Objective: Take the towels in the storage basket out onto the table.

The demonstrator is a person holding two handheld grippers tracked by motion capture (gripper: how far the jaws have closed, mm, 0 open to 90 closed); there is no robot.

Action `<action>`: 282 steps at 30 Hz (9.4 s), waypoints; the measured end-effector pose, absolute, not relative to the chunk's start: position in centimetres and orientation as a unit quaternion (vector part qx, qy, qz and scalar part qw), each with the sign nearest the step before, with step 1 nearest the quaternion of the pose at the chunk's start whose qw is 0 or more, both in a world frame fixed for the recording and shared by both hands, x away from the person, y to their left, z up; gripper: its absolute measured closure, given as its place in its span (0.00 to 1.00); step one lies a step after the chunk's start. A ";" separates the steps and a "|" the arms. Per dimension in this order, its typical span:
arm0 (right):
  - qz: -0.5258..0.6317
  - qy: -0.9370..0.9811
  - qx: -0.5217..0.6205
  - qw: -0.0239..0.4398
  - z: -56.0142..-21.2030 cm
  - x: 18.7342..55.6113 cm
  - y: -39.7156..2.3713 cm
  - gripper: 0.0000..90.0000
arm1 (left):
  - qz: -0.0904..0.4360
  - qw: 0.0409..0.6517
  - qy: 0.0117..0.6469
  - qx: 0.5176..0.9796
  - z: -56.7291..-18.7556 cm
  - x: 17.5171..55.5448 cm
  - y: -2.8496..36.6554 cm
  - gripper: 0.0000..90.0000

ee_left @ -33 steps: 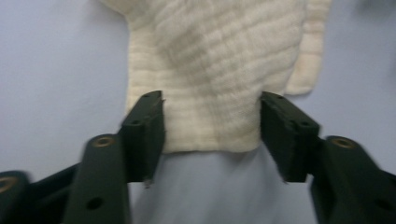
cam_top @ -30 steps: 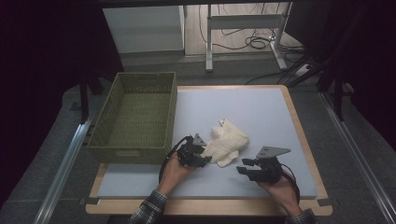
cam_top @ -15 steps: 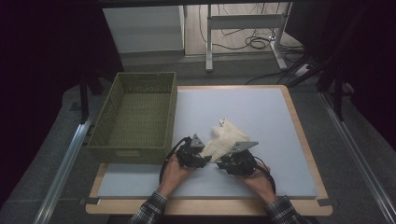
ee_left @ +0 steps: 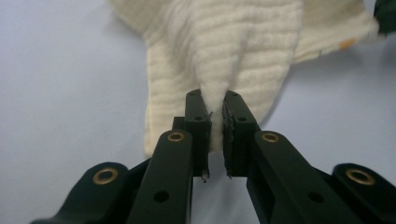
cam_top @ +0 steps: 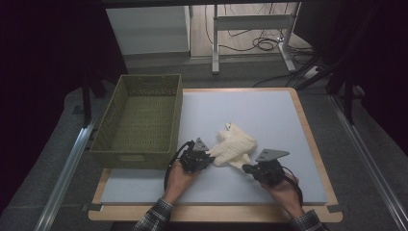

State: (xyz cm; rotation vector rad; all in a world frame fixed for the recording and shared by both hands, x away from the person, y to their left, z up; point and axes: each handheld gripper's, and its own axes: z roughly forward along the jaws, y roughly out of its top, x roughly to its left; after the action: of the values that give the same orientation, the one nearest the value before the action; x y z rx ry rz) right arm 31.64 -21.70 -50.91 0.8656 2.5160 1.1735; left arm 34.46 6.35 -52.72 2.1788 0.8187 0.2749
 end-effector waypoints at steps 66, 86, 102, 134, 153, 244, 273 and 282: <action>0.335 0.842 0.372 0.201 -48.8 38.6 -27.7 1.00 | 0.141 0.382 0.360 0.840 -48.2 42.2 3.8 0.93; 0.381 0.856 0.332 0.109 -50.4 35.8 -25.2 0.77 | 0.123 0.379 0.382 0.834 -49.6 38.9 5.4 0.40; 0.355 0.871 0.309 0.141 -52.5 35.8 -20.3 0.88 | 0.093 0.369 0.345 0.858 -52.3 40.4 2.9 0.96; 0.363 0.869 0.309 0.133 -52.6 34.3 -20.9 0.97 | 0.101 0.375 0.356 0.850 -48.8 40.2 4.8 0.94; 0.363 0.826 0.398 0.169 -49.7 29.5 -34.8 0.93 | 0.081 0.381 0.359 0.848 -48.7 38.5 4.2 0.51; 0.341 0.844 0.381 0.164 -51.7 42.9 -18.2 0.95 | 0.139 0.369 0.361 0.845 -54.7 29.2 9.6 0.20; 0.420 0.858 0.286 0.077 -47.5 36.3 -15.5 0.68 | 0.137 0.375 0.351 0.847 -53.7 27.7 10.3 0.17; 0.383 0.838 0.368 0.123 -49.1 36.8 -23.9 0.68 | 0.126 0.387 0.351 0.843 -52.8 29.8 8.3 0.36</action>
State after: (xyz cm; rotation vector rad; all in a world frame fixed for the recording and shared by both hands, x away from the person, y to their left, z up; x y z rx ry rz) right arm 36.77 -23.90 -49.09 1.0739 2.4448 1.1177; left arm 29.78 8.28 -52.81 2.1466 0.8929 0.3218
